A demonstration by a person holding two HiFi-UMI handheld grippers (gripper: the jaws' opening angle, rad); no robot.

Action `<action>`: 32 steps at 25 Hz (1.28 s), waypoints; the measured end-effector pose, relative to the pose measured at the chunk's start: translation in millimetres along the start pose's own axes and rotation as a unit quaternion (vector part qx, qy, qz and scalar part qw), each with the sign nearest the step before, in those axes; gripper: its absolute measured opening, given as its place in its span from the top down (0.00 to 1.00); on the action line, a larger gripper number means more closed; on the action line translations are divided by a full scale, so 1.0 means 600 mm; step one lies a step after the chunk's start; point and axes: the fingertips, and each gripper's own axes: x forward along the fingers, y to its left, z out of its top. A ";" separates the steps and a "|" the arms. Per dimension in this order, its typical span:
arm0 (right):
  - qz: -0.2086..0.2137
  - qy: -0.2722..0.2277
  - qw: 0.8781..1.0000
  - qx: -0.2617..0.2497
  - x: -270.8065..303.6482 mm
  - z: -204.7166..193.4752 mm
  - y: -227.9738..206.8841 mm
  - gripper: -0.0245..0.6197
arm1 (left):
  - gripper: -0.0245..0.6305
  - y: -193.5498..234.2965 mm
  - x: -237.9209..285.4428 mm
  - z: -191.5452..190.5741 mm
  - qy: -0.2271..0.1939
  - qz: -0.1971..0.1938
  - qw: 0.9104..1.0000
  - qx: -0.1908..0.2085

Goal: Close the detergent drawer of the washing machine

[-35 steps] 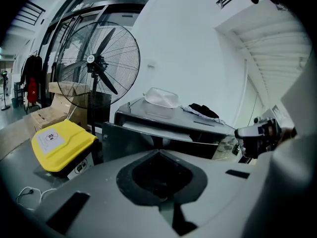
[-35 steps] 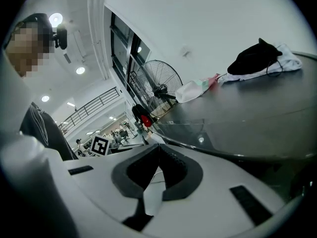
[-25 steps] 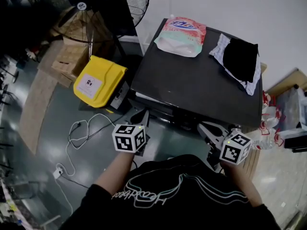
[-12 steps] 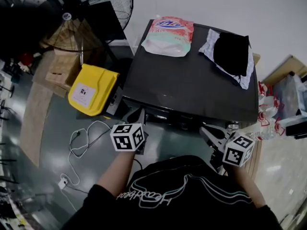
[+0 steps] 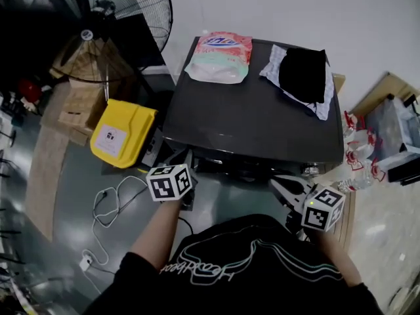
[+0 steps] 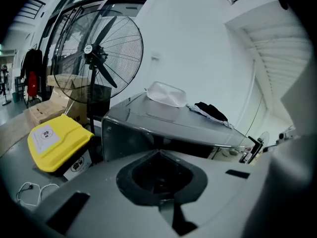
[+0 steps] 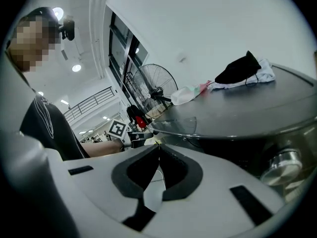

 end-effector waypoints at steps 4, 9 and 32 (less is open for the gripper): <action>0.007 -0.009 0.999 -0.033 -0.007 0.021 0.049 0.92 | 0.93 -0.046 -0.053 0.017 -0.003 -0.043 0.999 -0.014; 0.012 -0.025 0.996 -0.081 -0.012 0.061 0.131 0.92 | 0.93 -0.129 -0.174 0.054 -0.029 -0.131 0.991 -0.001; 0.039 -0.114 0.986 -0.113 -0.060 0.039 0.408 0.92 | 0.93 -0.235 -0.525 0.058 -0.136 -0.268 0.951 0.074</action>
